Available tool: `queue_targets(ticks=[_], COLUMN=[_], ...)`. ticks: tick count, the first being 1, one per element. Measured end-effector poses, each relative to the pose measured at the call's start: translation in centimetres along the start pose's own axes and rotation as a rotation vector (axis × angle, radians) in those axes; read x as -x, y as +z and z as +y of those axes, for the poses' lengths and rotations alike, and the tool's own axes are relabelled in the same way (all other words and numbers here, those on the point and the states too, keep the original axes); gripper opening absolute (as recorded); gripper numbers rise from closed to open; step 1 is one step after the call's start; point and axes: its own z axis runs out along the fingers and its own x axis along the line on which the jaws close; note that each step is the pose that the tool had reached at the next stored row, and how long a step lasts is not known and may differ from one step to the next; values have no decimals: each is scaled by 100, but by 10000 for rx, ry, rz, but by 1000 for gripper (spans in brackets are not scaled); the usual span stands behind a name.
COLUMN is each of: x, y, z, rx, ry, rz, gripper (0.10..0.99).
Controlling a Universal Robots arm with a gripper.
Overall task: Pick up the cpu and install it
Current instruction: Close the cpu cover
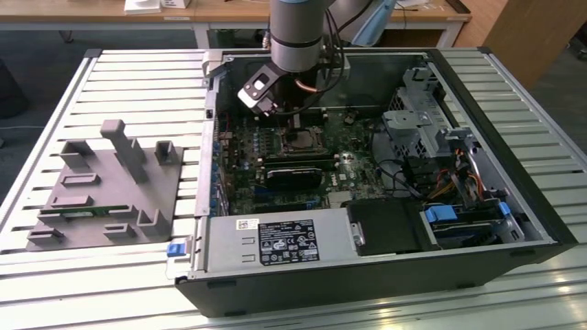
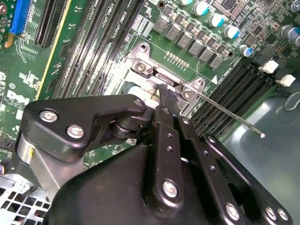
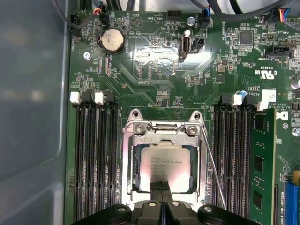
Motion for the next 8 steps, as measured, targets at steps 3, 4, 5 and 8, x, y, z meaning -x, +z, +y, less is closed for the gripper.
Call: queue_targets(ticks=[3,4,5,8], x=[1,1,1,3], y=[0,0,1,1], z=[39,62,83,125], rx=[-3,-2,-3,-2], ry=[1,1,1,0], rz=[2,3,2,1], gripper=[106,106,106,106])
